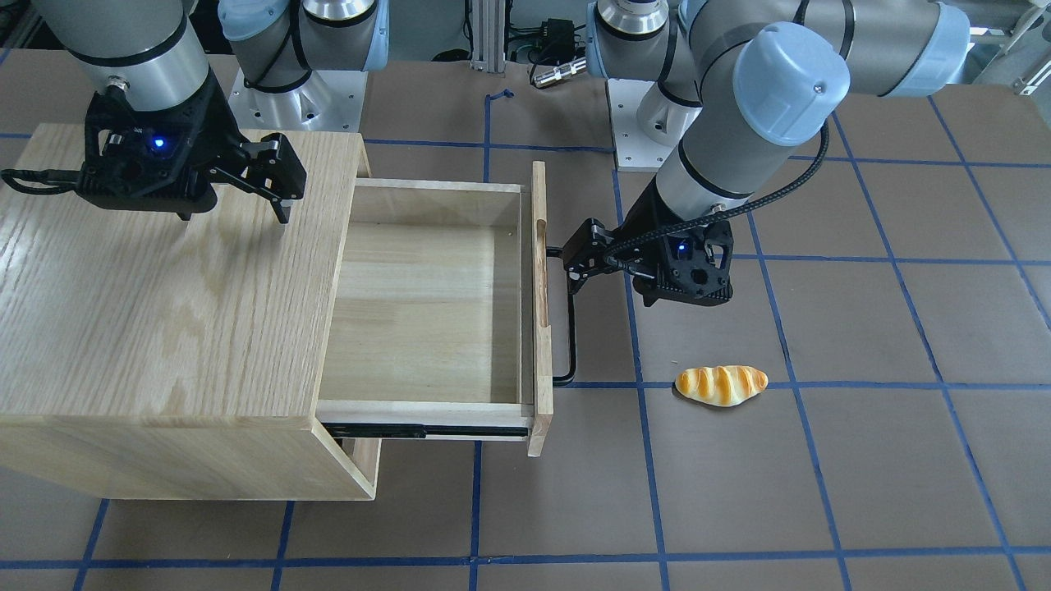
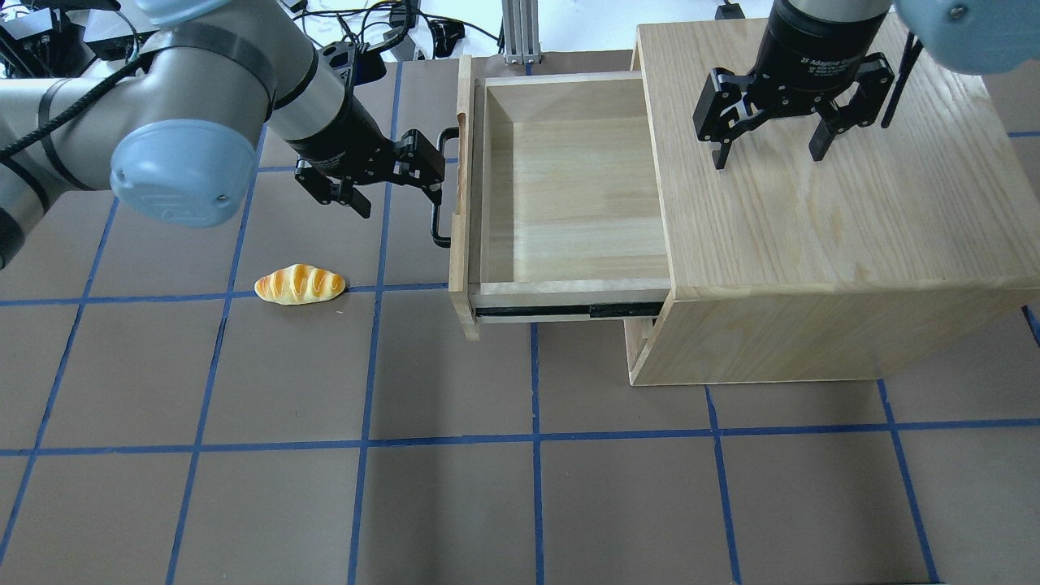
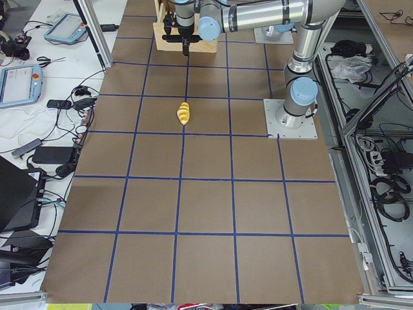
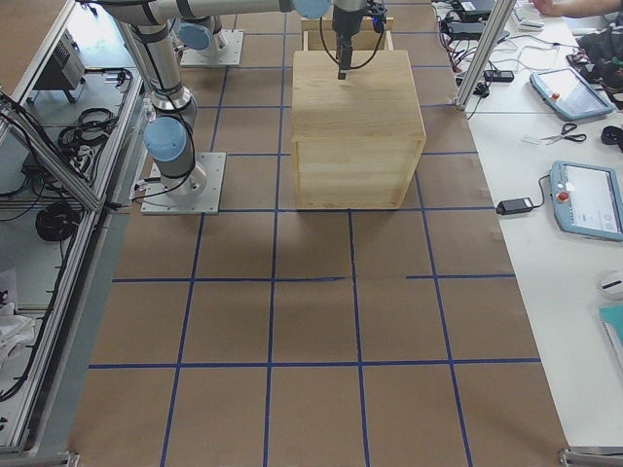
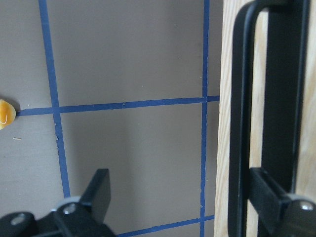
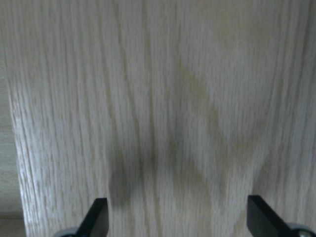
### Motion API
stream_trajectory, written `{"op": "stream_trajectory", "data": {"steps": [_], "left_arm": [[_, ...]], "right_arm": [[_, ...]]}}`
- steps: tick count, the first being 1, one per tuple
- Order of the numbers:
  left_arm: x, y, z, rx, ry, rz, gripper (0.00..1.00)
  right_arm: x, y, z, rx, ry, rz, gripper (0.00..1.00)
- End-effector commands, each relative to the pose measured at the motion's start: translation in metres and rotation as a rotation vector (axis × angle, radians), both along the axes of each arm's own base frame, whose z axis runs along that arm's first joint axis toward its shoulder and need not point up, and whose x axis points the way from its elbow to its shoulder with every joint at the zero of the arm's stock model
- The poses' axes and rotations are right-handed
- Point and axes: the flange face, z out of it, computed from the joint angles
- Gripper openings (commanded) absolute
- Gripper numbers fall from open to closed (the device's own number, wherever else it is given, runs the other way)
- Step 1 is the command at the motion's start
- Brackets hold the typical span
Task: Open upper drawer
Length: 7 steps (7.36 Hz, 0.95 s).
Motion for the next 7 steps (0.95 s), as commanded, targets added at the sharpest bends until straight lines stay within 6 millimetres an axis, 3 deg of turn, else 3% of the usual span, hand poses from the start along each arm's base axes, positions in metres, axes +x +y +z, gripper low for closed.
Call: {"op": "stream_trajectory", "data": {"steps": [1,5,7], "left_arm": [[0.006,0.008,0.024,-0.021,-0.006,-0.012,1.00],[0.040,0.030,0.102,-0.060,-0.269,-0.054,1.00],[0.047,0.032,0.125,-0.067,-0.273,-0.039,1.00]], "right_arm": [[0.000,0.000,0.000,-0.001,0.000,-0.001,1.00],[0.000,0.000,0.000,-0.001,0.000,0.001,1.00],[0.000,0.000,0.000,-0.001,0.000,0.001,1.00]]}}
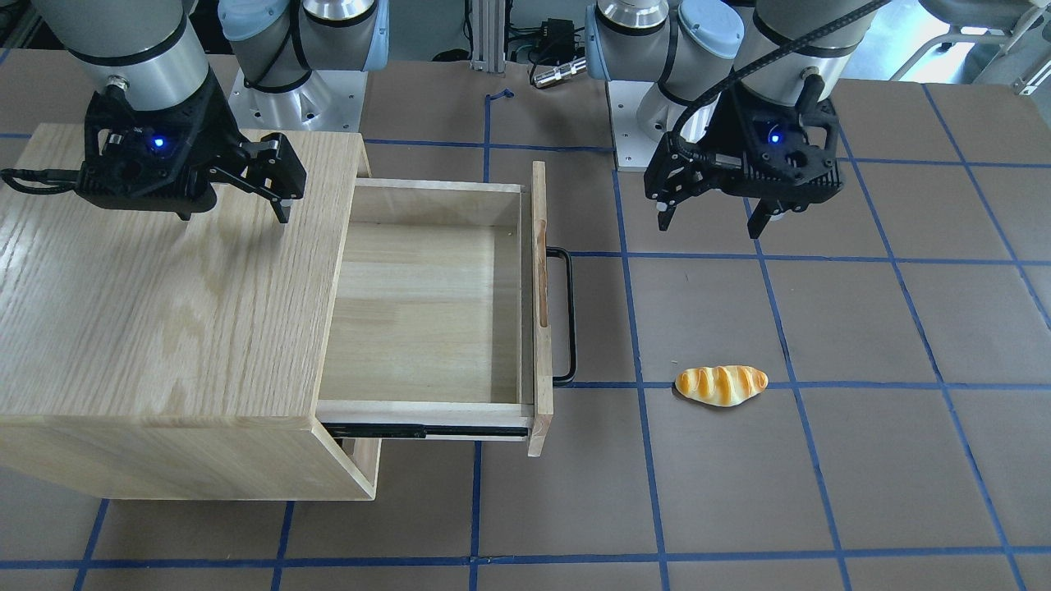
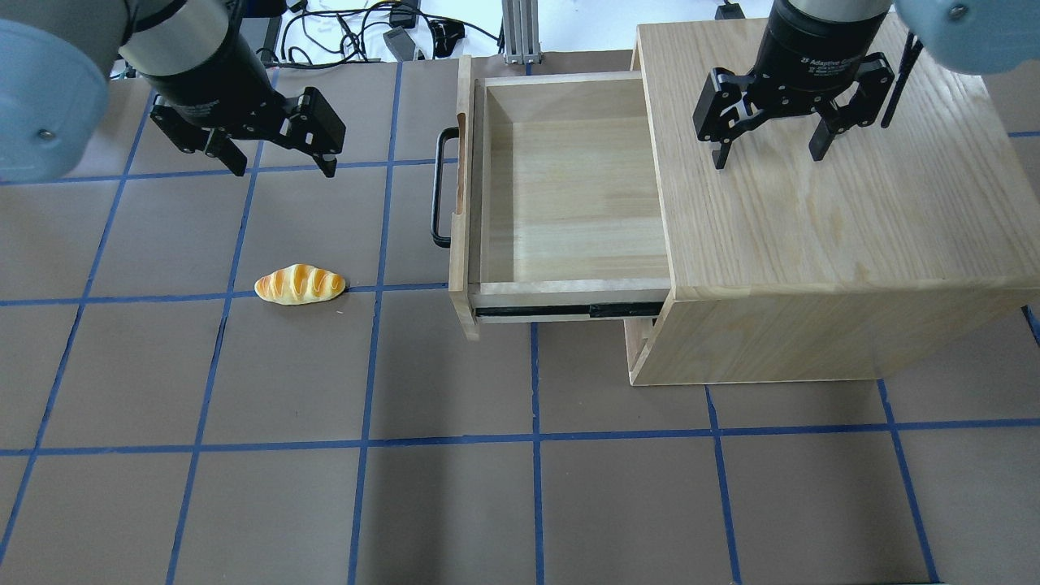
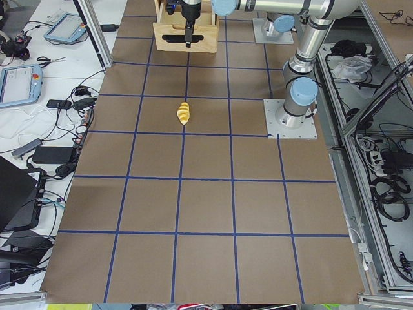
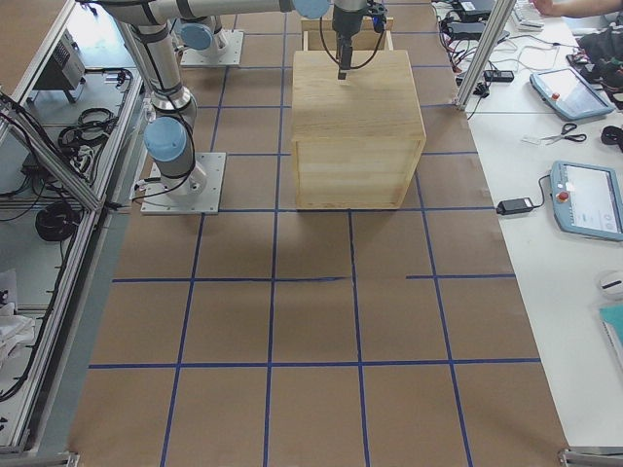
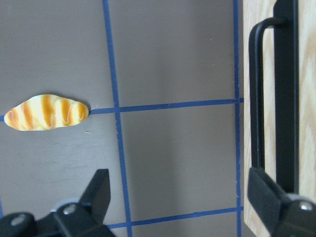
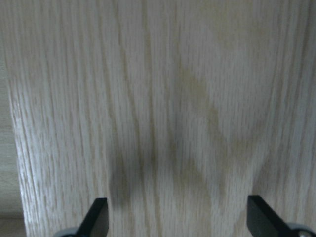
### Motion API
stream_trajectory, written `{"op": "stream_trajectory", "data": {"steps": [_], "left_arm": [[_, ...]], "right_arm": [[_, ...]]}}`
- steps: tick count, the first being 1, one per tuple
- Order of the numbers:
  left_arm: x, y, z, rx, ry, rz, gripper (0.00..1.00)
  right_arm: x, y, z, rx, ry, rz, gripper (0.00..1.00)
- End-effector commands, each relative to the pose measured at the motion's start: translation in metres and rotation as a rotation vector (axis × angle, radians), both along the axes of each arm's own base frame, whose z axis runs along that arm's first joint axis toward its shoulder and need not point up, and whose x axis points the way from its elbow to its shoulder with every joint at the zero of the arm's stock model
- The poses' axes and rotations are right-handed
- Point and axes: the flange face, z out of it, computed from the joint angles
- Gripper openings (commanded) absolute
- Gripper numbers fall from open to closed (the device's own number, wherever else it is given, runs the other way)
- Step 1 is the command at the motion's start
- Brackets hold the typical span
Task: Open upper drawer
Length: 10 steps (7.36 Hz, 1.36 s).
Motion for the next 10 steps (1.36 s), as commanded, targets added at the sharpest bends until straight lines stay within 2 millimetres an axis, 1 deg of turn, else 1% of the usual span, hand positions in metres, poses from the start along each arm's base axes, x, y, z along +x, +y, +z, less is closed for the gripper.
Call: {"op": "stream_trajectory", "data": {"steps": [1,3,4,5,9,10], "left_arm": [[0.007,0.006,0.025,0.029,-0.017,0.005,1.00],[0.009,0.006,0.031,0.030,-0.025,0.009,1.00],[0.019,0.004,0.032,0.029,-0.020,0.030,1.00],[0.024,0.004,0.033,0.027,0.006,0.044,1.00],[0.022,0.004,0.029,0.035,0.020,0.050,1.00],[0.023,0.004,0.030,0.032,0.021,0.055,1.00]], "right_arm": [[0.000,0.000,0.000,0.000,0.000,0.001,1.00],[0.000,0.000,0.000,0.000,0.000,0.001,1.00],[0.000,0.000,0.000,0.000,0.000,-0.001,1.00],[0.000,0.000,-0.001,0.001,0.000,-0.001,1.00],[0.000,0.000,0.000,0.000,0.000,0.001,1.00],[-0.001,0.000,0.000,0.000,0.000,-0.001,1.00]]}}
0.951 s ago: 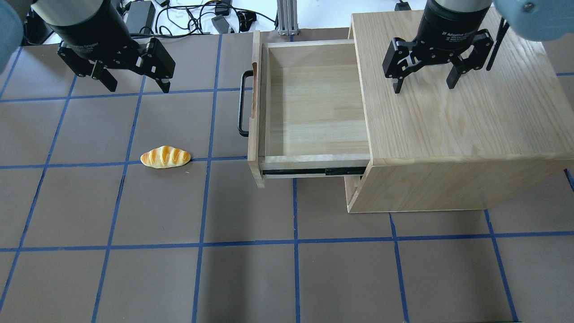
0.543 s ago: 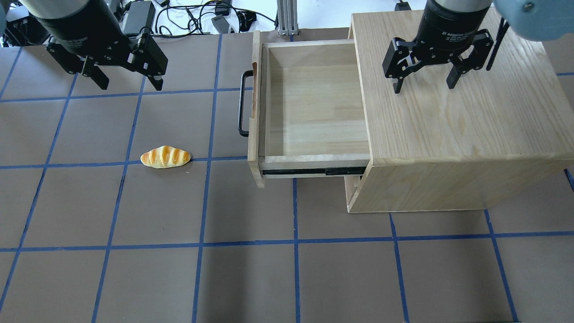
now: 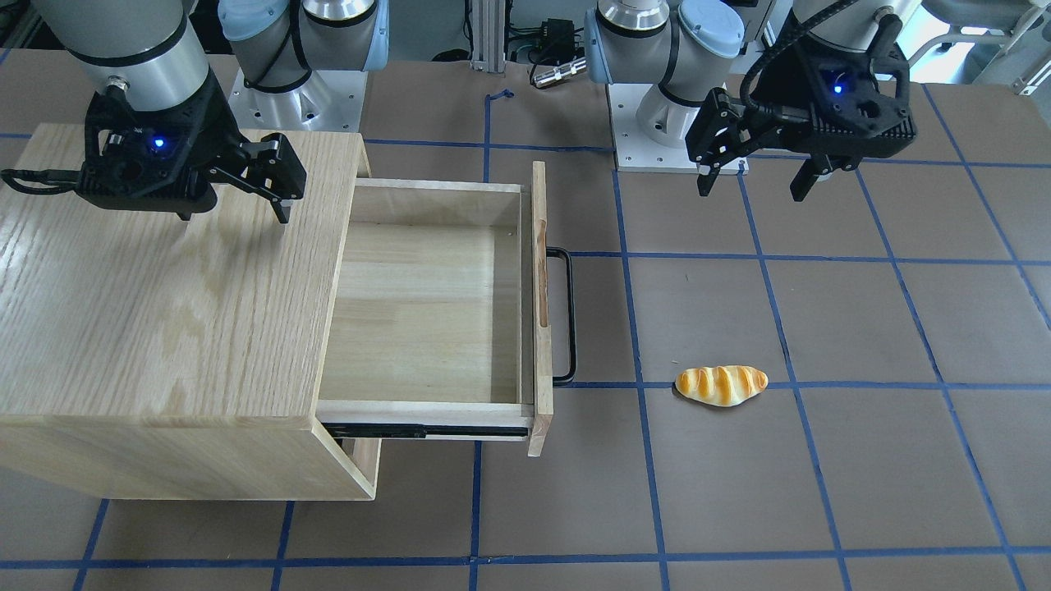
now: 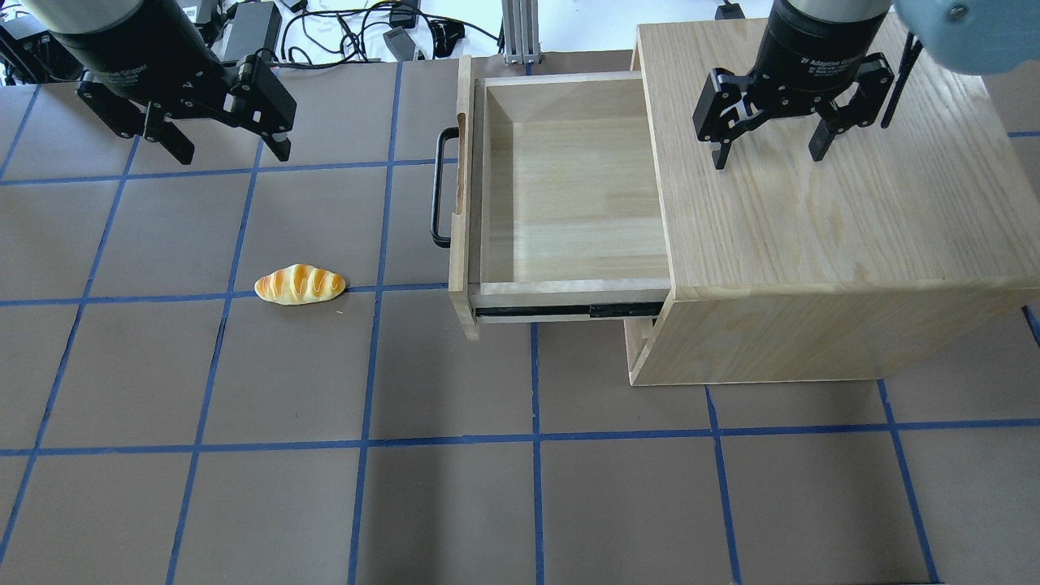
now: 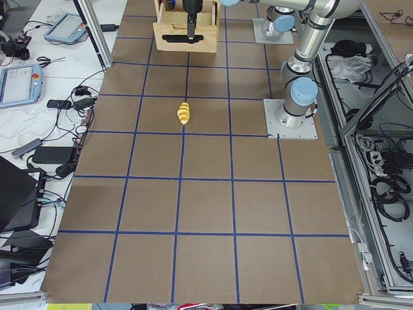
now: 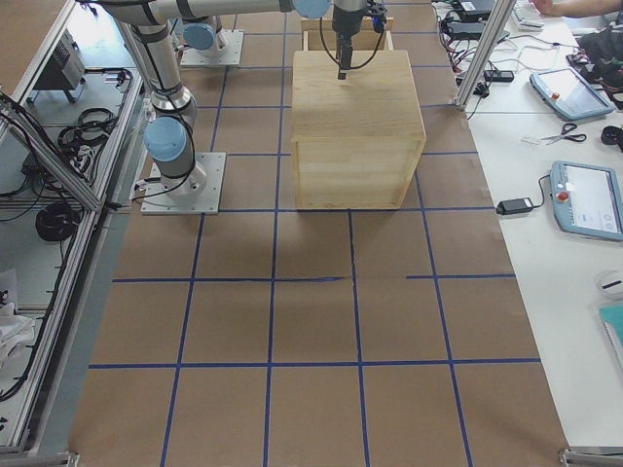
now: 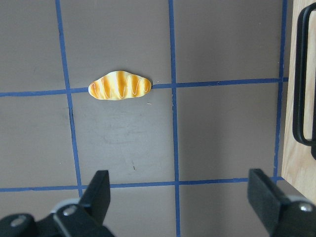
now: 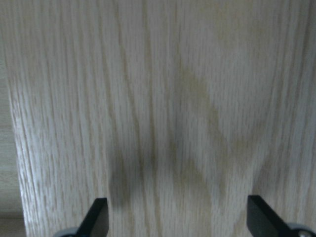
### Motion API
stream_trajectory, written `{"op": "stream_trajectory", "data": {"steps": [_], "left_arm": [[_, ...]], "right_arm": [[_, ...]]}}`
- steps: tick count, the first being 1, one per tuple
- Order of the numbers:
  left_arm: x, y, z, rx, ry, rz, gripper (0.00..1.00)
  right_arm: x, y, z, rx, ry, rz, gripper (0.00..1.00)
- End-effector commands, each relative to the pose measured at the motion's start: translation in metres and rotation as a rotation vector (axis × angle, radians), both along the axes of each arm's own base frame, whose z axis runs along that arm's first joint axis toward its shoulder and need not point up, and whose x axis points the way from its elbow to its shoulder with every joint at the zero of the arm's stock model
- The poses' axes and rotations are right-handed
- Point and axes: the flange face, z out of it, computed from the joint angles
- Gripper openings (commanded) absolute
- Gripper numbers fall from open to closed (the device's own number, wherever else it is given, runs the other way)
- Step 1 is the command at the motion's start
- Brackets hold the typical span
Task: Open upper drawer
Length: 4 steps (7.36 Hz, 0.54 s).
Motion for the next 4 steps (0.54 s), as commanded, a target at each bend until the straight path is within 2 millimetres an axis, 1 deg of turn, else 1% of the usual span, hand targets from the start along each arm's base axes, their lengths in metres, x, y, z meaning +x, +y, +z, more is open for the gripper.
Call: {"op": "stream_trajectory", "data": {"steps": [1,4], "left_arm": [[0.0008,0.0009,-0.0002,0.000,0.000,0.005,1.00],[-0.0001,0.0013,-0.0025,0.005,0.002,0.005,1.00]], "right_arm": [[0.0001,0.0000,0.0002,-0.001,0.000,-0.001,1.00],[0.0001,0.0000,0.0002,-0.001,0.000,-0.001,1.00]]}}
